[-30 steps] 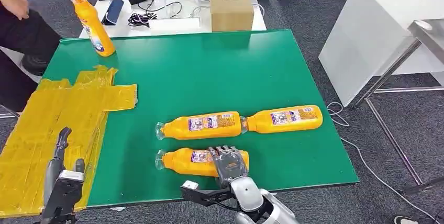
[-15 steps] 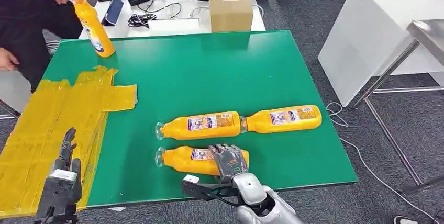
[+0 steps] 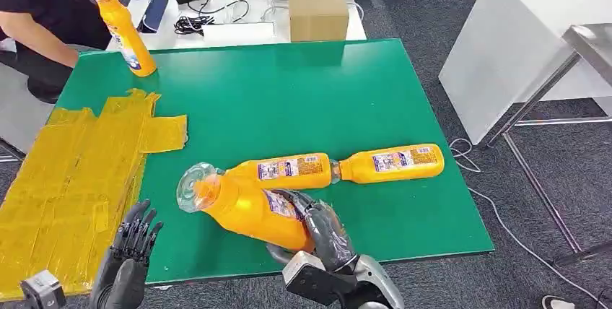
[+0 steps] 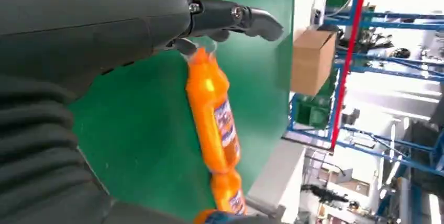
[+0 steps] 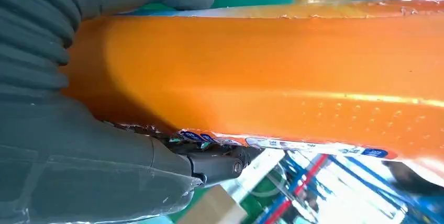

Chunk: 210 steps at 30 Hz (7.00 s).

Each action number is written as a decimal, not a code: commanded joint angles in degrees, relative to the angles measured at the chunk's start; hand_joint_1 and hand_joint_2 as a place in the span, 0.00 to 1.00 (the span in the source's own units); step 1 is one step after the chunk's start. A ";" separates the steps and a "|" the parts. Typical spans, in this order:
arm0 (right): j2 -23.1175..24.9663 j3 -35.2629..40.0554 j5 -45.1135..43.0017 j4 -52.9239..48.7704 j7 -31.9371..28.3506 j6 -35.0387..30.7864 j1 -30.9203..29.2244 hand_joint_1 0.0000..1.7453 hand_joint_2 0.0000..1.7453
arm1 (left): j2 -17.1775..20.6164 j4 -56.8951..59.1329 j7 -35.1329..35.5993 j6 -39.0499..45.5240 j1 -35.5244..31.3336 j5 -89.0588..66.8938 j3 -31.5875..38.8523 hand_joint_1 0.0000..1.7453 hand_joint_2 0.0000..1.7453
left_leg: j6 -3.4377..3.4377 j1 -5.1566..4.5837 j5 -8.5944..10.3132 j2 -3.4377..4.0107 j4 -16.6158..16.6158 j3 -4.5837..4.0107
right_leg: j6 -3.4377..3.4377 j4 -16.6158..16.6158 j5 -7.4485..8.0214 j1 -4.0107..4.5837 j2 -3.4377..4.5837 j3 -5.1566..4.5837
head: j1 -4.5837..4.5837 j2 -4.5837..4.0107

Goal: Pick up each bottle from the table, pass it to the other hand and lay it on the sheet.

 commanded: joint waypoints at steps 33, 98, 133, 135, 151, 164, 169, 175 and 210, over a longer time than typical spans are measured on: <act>9.99 14.33 14.40 24.19 11.80 -6.47 -22.98 1.00 1.00 | 1.77 3.98 2.17 5.74 -8.14 7.90 -6.34 0.00 1.00 | -0.09 0.05 0.06 0.07 -0.05 0.05 | -0.02 -0.02 0.05 0.05 0.11 0.08 | -0.02 0.00; 12.88 8.68 8.54 31.14 12.70 -12.85 -22.52 1.00 1.00 | -1.35 3.97 5.16 4.66 -7.52 16.43 -0.71 0.00 1.00 | -0.06 0.07 0.11 -0.18 0.01 -0.09 | -0.01 0.01 0.03 0.06 -0.06 -0.03 | 0.00 0.00; 21.54 24.46 18.81 50.53 19.60 -7.96 -31.84 1.00 1.00 | -1.63 5.58 4.86 11.20 -13.99 16.91 -6.25 0.00 1.00 | -0.10 0.11 0.13 -0.22 -0.01 -0.06 | -0.01 -0.01 0.02 0.09 -0.13 0.04 | -0.02 0.00; 21.54 24.88 17.99 50.06 19.24 -6.76 -31.64 1.00 1.00 | -1.47 5.63 4.99 11.48 -13.90 16.80 -6.23 0.00 1.00 | -0.07 0.07 0.15 -0.19 -0.03 -0.12 | -0.01 0.01 0.04 0.05 -0.10 -0.05 | -0.02 0.00; 21.52 30.81 22.08 49.01 21.24 -4.07 -32.90 1.00 1.00 | -0.94 4.30 5.45 12.32 -13.14 17.08 -3.45 0.00 1.00 | -0.09 0.10 0.11 -0.16 0.00 -0.05 | 0.00 0.02 0.02 0.08 -0.07 0.02 | 0.00 0.00; 21.29 31.01 18.64 49.36 21.00 -4.16 -34.16 1.00 1.00 | -1.15 4.66 4.76 11.56 -12.92 17.12 -3.44 1.00 1.00 | -0.09 0.09 0.12 -0.18 -0.01 -0.07 | -0.01 0.01 0.01 0.07 -0.09 0.01 | 0.00 0.00; 21.52 30.88 17.40 49.81 20.90 -4.11 -34.28 1.00 1.00 | -1.34 4.92 4.48 11.45 -12.85 17.25 -3.34 1.00 1.00 | -0.09 0.09 0.12 -0.17 -0.01 -0.05 | -0.01 0.02 0.01 0.07 -0.08 0.02 | 0.00 0.00; 20.93 30.06 16.81 50.17 21.11 -4.78 -34.15 1.00 1.00 | -1.42 4.87 4.28 11.46 -12.68 17.35 -3.07 1.00 1.00 | -0.09 0.09 0.13 -0.20 -0.02 -0.04 | 0.00 0.00 0.02 0.06 -0.11 0.05 | 0.00 0.00; 8.31 9.82 23.20 24.37 17.69 -13.02 -17.68 0.00 0.00 | 5.00 11.12 -2.27 47.72 -24.59 -48.45 -0.58 1.00 1.00 | -0.07 0.07 0.18 -0.39 -0.01 -0.12 | 0.00 -0.01 0.02 0.06 -0.26 0.02 | 0.00 0.00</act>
